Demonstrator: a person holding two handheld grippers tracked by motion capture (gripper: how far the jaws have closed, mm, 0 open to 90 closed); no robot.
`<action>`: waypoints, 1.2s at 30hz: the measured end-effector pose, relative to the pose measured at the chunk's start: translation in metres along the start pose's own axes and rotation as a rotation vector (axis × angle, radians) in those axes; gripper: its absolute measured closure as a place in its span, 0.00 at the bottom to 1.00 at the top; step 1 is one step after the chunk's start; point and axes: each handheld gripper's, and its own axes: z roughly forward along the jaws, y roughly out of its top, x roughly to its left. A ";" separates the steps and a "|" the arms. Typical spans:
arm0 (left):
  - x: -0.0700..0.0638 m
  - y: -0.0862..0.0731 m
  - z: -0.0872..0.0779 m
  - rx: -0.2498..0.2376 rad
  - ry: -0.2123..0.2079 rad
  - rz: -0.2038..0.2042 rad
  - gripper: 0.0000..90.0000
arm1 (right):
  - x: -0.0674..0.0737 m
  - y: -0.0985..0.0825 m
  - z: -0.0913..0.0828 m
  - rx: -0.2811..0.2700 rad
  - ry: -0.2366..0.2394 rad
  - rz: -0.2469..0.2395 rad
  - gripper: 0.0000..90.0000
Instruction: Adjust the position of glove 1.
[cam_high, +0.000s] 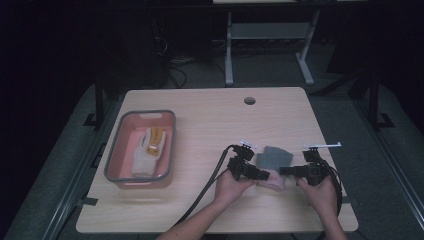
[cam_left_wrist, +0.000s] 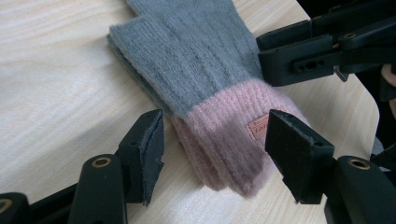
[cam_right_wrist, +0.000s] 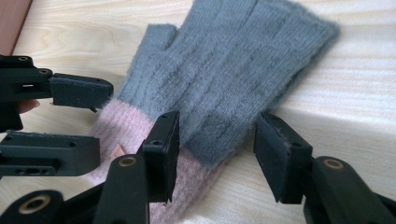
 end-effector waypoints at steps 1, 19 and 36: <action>0.000 -0.001 0.002 -0.002 0.001 -0.007 0.42 | -0.001 -0.001 0.001 0.000 0.003 0.003 0.55; 0.002 -0.005 0.012 0.002 0.004 -0.047 0.52 | -0.012 -0.011 0.010 -0.029 0.072 0.071 0.54; 0.008 -0.005 0.013 0.011 -0.049 -0.092 0.58 | -0.012 -0.021 0.015 -0.080 0.141 0.138 0.66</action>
